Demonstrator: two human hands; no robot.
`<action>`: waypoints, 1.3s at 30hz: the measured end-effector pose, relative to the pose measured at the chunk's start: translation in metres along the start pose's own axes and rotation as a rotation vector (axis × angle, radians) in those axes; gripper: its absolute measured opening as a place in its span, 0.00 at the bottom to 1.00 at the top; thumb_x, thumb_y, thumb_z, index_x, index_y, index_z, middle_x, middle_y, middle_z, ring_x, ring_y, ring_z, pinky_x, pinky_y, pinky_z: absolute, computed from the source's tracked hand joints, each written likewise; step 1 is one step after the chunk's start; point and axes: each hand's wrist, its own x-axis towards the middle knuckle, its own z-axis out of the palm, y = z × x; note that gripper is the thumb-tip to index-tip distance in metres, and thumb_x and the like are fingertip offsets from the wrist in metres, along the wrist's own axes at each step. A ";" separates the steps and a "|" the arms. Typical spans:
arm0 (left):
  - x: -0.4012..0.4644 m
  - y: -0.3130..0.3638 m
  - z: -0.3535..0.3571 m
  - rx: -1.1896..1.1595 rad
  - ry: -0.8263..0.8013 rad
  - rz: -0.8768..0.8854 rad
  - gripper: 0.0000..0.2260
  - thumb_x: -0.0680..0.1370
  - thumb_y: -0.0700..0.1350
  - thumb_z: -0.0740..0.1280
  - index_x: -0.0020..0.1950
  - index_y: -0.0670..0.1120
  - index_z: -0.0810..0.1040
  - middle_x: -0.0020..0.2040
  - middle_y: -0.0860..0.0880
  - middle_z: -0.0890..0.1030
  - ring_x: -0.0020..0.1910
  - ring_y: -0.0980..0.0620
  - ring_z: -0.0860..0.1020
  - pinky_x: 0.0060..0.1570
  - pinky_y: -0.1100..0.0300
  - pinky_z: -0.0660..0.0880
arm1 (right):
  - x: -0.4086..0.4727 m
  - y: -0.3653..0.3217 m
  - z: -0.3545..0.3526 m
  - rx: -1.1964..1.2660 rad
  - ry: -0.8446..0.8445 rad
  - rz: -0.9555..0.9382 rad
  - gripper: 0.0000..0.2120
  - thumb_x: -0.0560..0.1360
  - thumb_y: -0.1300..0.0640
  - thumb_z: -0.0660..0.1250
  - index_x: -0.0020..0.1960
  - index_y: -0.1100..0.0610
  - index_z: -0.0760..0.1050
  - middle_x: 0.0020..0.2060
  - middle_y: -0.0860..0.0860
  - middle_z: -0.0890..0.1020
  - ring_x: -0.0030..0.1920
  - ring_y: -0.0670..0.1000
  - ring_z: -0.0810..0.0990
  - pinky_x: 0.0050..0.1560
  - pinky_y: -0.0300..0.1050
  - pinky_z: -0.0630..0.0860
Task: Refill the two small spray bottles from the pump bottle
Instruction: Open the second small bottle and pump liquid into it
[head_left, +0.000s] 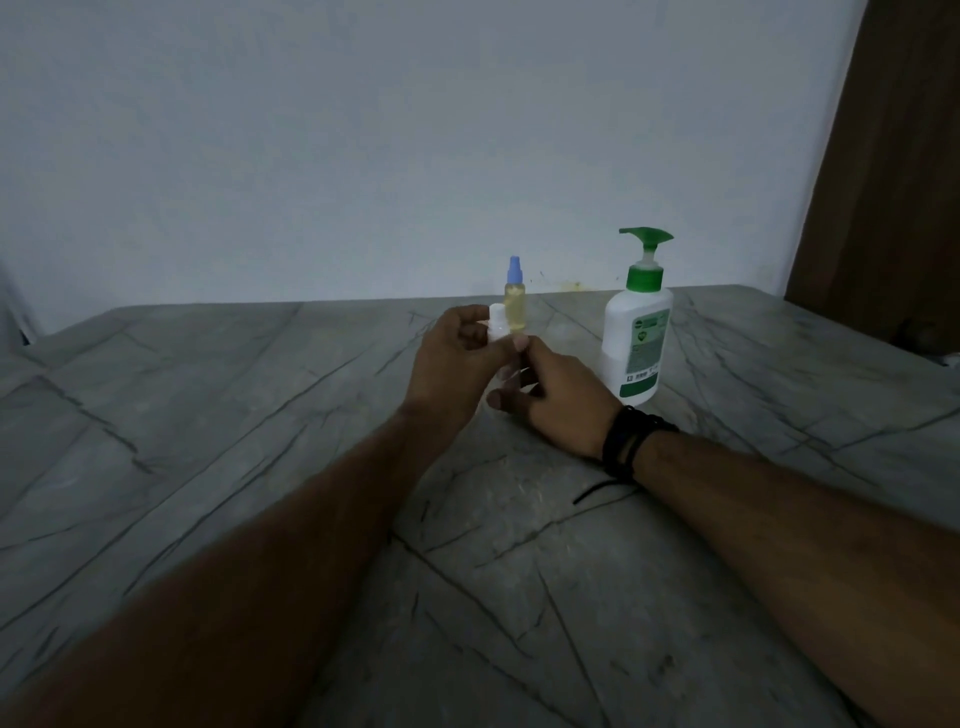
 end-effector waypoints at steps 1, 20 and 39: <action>0.000 0.001 -0.001 0.047 -0.022 0.010 0.18 0.73 0.52 0.74 0.60 0.50 0.77 0.40 0.52 0.80 0.37 0.59 0.77 0.38 0.65 0.75 | 0.000 0.000 0.000 -0.002 -0.001 0.008 0.23 0.77 0.46 0.69 0.66 0.54 0.68 0.53 0.48 0.80 0.50 0.49 0.80 0.55 0.49 0.77; -0.005 0.003 0.001 -0.149 -0.024 -0.012 0.17 0.76 0.38 0.67 0.65 0.46 0.73 0.54 0.50 0.81 0.48 0.62 0.79 0.40 0.70 0.74 | -0.001 0.001 -0.002 0.026 0.016 -0.004 0.29 0.77 0.46 0.70 0.73 0.53 0.64 0.57 0.49 0.80 0.52 0.49 0.80 0.57 0.46 0.77; 0.011 0.032 -0.012 -0.207 0.275 0.166 0.11 0.79 0.46 0.66 0.60 0.49 0.72 0.52 0.53 0.79 0.46 0.63 0.79 0.43 0.68 0.77 | 0.000 0.003 0.000 0.019 0.027 0.000 0.30 0.76 0.47 0.71 0.73 0.53 0.65 0.55 0.47 0.80 0.52 0.48 0.80 0.57 0.45 0.76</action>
